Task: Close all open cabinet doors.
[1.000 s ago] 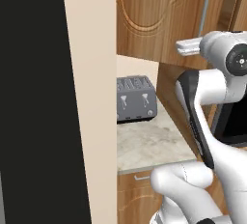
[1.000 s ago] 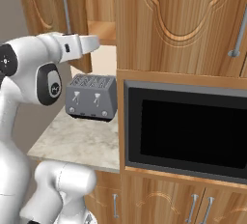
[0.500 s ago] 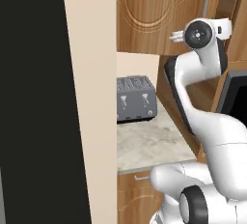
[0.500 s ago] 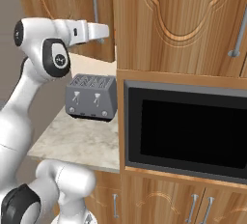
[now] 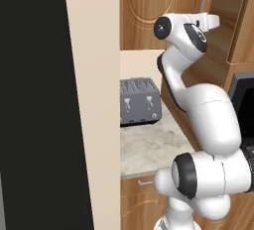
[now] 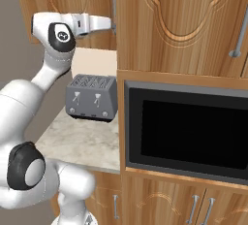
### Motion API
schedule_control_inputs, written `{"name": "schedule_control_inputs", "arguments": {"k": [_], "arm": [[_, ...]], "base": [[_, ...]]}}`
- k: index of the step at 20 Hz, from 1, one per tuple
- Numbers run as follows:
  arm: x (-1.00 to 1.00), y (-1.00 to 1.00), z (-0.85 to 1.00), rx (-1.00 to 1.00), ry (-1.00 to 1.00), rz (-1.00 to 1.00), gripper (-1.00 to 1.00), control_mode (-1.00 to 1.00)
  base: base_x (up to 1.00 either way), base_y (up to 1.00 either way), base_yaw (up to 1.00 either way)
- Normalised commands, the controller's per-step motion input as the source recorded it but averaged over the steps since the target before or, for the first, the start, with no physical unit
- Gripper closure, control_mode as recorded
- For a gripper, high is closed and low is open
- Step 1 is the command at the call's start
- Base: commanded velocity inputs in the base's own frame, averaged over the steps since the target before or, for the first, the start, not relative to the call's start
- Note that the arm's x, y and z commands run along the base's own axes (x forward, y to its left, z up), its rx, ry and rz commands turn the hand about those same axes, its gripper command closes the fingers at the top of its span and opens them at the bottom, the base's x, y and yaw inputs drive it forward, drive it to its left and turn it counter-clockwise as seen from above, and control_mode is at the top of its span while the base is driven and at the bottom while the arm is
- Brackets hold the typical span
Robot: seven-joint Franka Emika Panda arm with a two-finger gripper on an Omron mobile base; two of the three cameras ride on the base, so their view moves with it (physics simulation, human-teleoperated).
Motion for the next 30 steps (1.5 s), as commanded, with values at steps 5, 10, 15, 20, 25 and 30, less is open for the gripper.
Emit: {"name": "schedule_control_inputs", "arguments": {"k": [5,10,15,20,25,30], "arm": [[0.87,0.10,-0.02,-0.05,0.00,-0.21,-1.00,-1.00],[0.26,0.01,0.00,-0.01,-0.04,-0.08,-1.00,-1.00],[-0.37,-0.01,0.00,0.01,-0.30,0.00,-1.00,-1.00],[-1.00,0.00,0.00,0.06,-0.46,0.01,-1.00,-1.00],[-1.00,0.00,0.02,0.05,-0.35,0.04,-1.00,-1.00],[-1.00,0.05,0.00,0.04,-0.04,0.15,-1.00,-1.00]], "base": [[0.00,0.00,0.00],[0.00,0.00,0.00],[0.00,0.00,0.00],[0.00,0.00,0.00],[0.00,0.00,0.00],[0.00,0.00,0.00]]}}
